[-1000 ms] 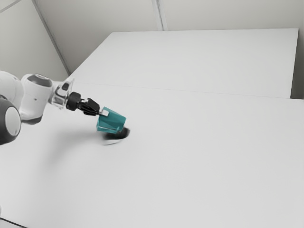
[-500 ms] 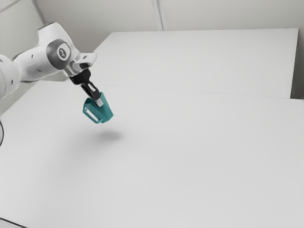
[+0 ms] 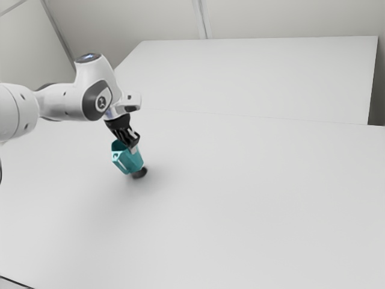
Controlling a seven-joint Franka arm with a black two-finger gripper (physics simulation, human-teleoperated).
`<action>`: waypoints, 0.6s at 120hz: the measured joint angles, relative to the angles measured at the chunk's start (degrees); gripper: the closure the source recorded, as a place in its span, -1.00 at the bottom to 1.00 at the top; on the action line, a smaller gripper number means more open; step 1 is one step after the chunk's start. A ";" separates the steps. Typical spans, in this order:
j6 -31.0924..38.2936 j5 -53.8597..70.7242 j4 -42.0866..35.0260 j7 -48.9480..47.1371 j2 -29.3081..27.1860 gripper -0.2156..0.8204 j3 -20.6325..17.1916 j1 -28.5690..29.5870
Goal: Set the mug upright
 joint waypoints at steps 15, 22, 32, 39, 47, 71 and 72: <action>0.74 0.71 -0.72 -3.00 0.39 0.93 -0.38 -0.15; 0.96 0.88 -0.81 -4.18 0.72 0.93 -0.40 -0.12; 1.18 1.01 -0.83 -5.69 1.36 0.93 -0.41 -0.11; 1.29 1.06 -0.83 -6.63 1.97 0.93 -0.42 -0.10; 1.38 1.11 -0.83 -7.60 2.52 0.94 -0.42 -0.10; 1.48 0.96 -0.83 -9.86 3.08 0.71 -0.82 -0.05; 1.48 0.93 -0.83 -9.93 3.06 0.67 -0.86 -0.05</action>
